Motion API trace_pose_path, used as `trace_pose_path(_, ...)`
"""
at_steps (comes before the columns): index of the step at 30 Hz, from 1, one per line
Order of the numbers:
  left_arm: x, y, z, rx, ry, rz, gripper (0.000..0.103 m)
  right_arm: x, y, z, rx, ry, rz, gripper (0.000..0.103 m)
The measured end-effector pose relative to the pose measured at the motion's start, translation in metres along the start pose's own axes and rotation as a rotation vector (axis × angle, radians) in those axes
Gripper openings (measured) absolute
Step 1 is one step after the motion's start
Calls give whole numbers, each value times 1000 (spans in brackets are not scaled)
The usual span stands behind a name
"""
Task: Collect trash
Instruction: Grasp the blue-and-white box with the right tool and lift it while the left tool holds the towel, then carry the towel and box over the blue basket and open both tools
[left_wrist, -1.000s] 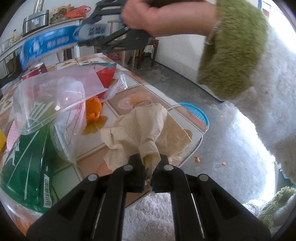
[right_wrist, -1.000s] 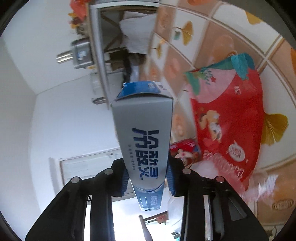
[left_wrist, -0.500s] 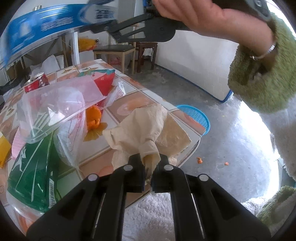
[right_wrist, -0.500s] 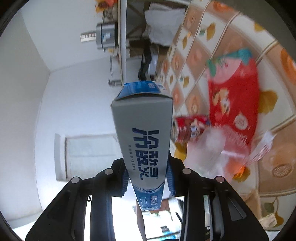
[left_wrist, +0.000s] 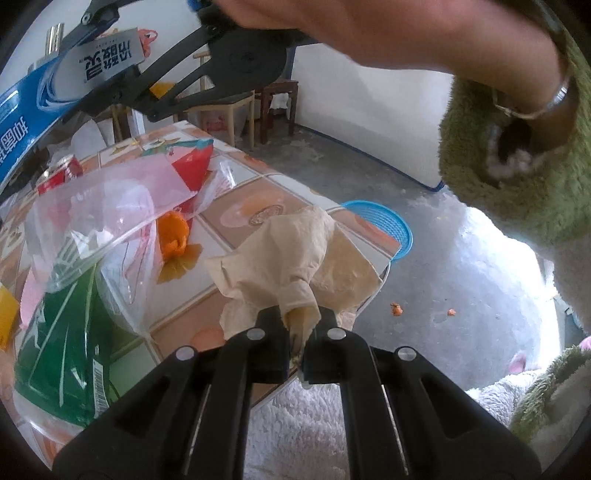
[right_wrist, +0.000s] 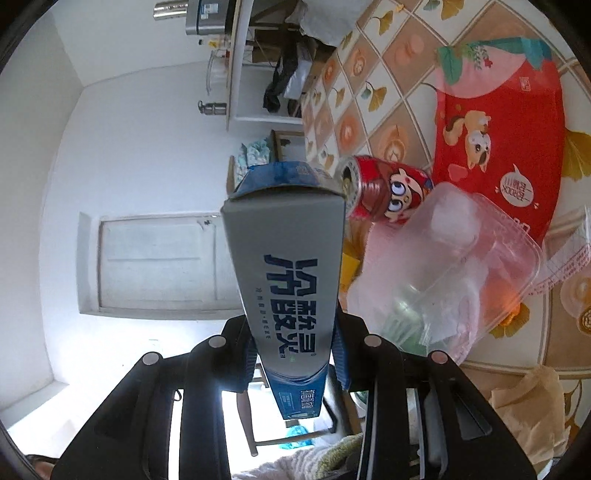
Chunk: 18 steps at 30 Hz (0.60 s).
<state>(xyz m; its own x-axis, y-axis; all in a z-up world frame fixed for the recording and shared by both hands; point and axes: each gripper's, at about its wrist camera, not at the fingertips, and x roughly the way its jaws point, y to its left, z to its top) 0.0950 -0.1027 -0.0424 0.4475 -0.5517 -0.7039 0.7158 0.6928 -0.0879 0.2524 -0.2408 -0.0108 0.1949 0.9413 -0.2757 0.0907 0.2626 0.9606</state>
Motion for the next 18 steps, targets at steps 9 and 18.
trace_pose_path(9, -7, -1, -1, -27, -10, 6, 3, 2, 0, -23, -15, 23, -12, 33)
trace_pose_path(18, -26, -17, 2, 8, -32, 44, 3, -81, 16, -62, -103, -189, 62, 33)
